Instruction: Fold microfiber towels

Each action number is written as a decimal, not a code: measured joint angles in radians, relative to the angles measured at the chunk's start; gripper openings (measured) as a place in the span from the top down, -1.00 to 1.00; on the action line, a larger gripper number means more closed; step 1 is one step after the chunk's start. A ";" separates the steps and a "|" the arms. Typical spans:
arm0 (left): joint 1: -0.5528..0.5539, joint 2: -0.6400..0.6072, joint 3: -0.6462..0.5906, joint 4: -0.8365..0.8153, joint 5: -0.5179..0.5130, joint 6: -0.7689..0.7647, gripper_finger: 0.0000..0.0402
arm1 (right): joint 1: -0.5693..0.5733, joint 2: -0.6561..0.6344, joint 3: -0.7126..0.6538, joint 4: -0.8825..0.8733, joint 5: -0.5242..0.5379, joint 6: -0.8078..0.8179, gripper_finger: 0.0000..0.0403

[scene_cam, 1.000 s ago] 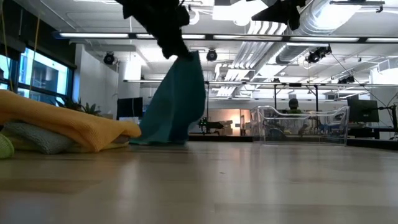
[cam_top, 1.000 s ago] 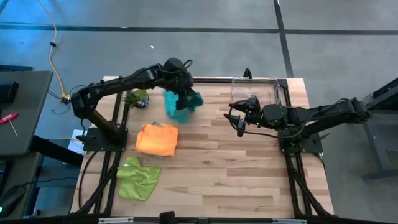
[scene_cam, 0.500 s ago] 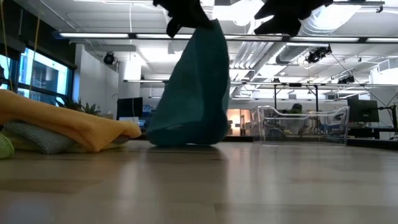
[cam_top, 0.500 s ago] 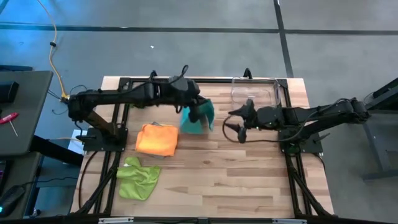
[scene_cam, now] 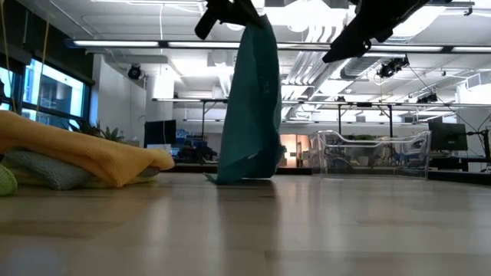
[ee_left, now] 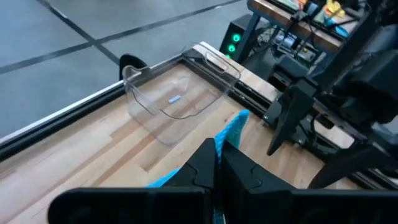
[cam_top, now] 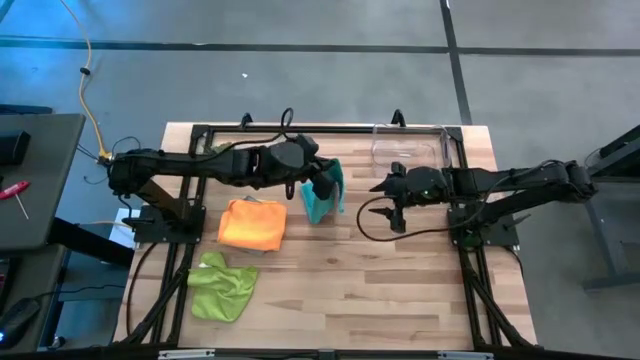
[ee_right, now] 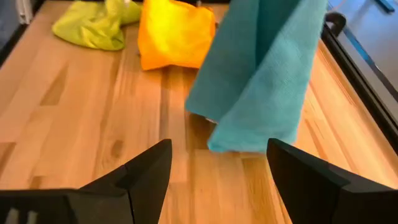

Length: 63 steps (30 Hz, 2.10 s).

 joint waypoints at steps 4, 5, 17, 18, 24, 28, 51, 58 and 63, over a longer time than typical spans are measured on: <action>0.000 0.000 0.000 0.000 -0.018 -0.009 1.00 | -0.018 0.000 0.000 -0.022 -0.004 0.034 -0.27; 0.001 0.000 0.000 0.000 -0.018 -0.009 1.00 | -0.018 0.000 0.000 -0.031 -0.009 0.052 -0.27; 0.003 0.000 0.000 -0.052 -0.040 0.026 1.00 | 0.020 -0.003 -0.202 -0.003 -0.044 0.239 -0.27; 0.003 0.000 0.000 -0.055 -0.040 0.032 1.00 | 0.029 -0.002 -0.227 0.031 -0.045 0.256 -0.27; 0.003 0.001 0.000 -0.069 -0.040 0.038 1.00 | 0.059 0.008 -0.279 0.146 -0.016 0.288 -0.27; 0.003 0.001 0.000 -0.064 -0.040 0.035 1.00 | 0.059 0.012 -0.277 0.194 0.040 0.253 -0.27; 0.004 0.001 0.001 0.022 0.022 0.032 1.00 | 0.223 0.365 -0.274 0.643 0.356 0.125 -0.27; 0.004 0.001 0.001 0.021 0.040 0.034 1.00 | 0.229 0.542 -0.196 0.747 0.488 0.012 -0.27; 0.004 0.001 0.001 0.021 0.040 0.033 1.00 | 0.218 0.671 -0.082 0.722 0.550 -0.002 -0.27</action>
